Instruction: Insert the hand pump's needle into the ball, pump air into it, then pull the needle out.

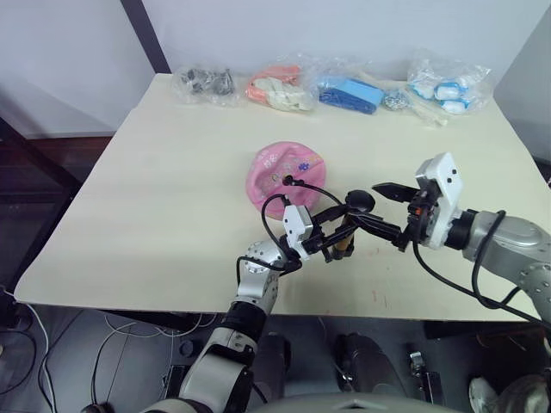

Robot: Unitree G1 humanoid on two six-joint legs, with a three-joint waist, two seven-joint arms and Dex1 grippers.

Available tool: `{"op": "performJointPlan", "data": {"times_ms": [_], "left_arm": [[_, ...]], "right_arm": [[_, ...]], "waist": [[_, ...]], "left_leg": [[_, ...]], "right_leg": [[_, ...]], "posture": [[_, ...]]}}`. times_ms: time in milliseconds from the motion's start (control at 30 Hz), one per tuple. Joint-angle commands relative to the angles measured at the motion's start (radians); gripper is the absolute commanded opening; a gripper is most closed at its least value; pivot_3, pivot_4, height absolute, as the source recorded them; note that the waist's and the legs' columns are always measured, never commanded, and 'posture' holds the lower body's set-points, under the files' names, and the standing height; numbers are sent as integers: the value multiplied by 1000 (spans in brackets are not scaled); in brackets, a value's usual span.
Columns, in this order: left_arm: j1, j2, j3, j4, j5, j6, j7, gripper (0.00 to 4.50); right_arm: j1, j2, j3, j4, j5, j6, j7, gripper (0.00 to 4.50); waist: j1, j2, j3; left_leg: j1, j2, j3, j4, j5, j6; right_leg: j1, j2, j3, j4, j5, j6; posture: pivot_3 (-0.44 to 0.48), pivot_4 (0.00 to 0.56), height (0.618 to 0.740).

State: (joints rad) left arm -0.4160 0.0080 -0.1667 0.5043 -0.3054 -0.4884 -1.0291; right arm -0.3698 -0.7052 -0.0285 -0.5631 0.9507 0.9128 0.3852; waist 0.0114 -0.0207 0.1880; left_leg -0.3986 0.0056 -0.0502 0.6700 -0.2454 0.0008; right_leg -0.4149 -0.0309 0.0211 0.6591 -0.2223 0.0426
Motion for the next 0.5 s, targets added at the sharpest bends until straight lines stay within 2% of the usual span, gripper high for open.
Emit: {"op": "performJointPlan", "data": {"times_ms": [33,500], "left_arm": [[10,4,0,-17,9,-14,2,1056],[13,17,4,-37,0,3,9,1056]], "right_arm": [[-42,44,18,9,-4,10,-1,4500],[-42,133,19,34,-39,16,6,4500]], "waist": [[-1,0,0],[-3,0,0]], "left_leg": [[0,0,0,0,0,0],[0,0,-1,0,0,0]], "right_leg": [[0,0,0,0,1,-2],[0,0,-1,0,1,-1]], "posture": [[0,150,740],[0,150,740]]}}
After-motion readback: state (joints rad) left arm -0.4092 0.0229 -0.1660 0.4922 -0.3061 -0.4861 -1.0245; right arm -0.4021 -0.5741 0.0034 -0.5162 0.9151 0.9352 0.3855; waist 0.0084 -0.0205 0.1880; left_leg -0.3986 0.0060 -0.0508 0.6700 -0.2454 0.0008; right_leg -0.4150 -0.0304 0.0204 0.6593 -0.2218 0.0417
